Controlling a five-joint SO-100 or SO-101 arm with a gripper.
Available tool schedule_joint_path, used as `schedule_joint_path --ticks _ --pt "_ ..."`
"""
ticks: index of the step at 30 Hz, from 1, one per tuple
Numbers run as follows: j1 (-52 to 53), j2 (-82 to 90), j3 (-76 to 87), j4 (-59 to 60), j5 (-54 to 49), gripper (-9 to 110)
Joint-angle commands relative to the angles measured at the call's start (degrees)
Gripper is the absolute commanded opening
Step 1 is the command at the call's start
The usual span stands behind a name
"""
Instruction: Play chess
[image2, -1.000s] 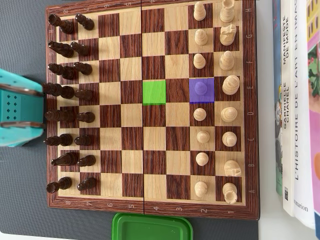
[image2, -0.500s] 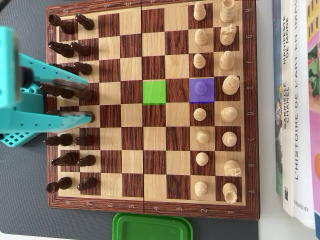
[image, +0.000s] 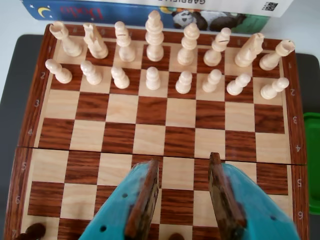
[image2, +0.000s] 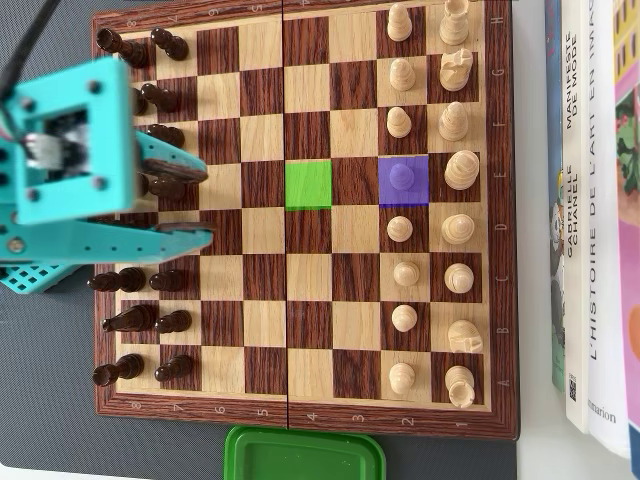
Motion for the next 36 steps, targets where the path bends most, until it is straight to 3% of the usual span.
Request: schedule_joint_path --ticks 1,20,36 --pt "-0.18 -4.31 -4.75 0.18 -0.09 15" --pt "-0.09 -44.74 -29.27 0.18 -0.09 15" --pt "-1.58 -61.70 -44.38 0.18 -0.09 15"
